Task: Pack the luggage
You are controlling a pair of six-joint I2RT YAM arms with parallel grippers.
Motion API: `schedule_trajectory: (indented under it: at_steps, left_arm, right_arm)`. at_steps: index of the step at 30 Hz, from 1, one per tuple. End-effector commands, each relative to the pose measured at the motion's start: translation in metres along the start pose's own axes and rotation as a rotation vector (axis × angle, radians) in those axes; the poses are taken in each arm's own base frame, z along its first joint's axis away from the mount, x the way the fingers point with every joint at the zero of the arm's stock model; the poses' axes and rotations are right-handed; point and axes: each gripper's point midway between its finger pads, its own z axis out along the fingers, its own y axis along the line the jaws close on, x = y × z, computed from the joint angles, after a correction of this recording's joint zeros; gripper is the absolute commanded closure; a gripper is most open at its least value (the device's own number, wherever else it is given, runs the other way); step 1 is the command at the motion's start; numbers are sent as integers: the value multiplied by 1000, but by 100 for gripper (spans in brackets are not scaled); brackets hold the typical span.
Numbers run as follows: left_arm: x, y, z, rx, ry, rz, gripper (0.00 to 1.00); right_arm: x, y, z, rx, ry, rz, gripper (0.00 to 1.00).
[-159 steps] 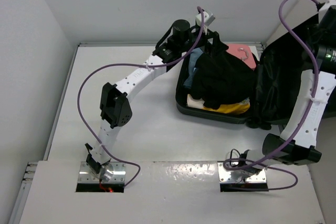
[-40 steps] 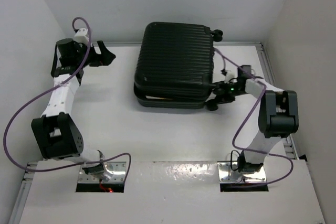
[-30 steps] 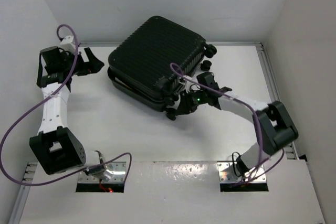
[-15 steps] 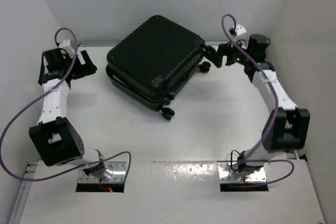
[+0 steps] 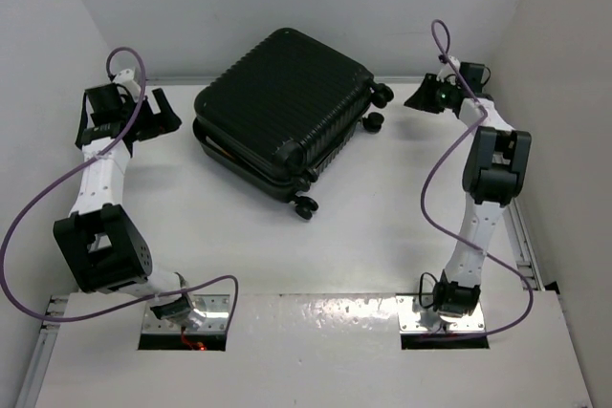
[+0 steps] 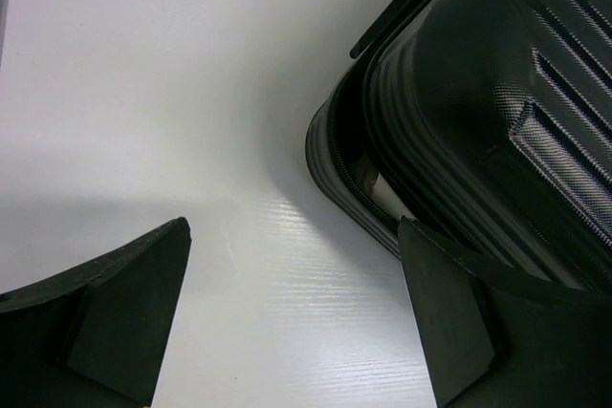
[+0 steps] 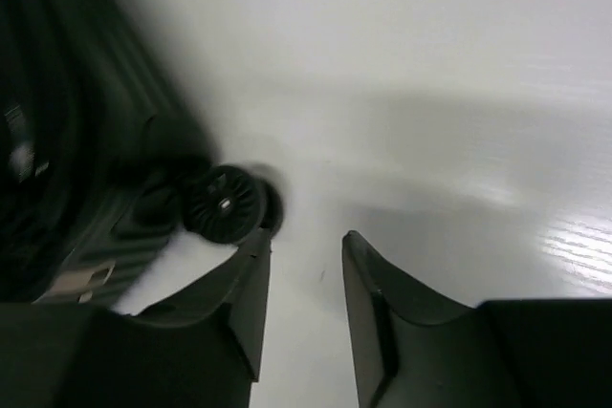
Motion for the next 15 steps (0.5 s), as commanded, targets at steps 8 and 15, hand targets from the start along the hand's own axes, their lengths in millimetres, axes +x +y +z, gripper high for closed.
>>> schedule_trajectory:
  at_steps: [8,15]
  left_arm:
    - [36,-1,-19,32,107,-38,6]
    - [95,21,-26,-76,255,-90,11]
  right_arm:
    - [-36,36,101,-174,-72,215,61]
    - [26,84,142,-225,37,173,58]
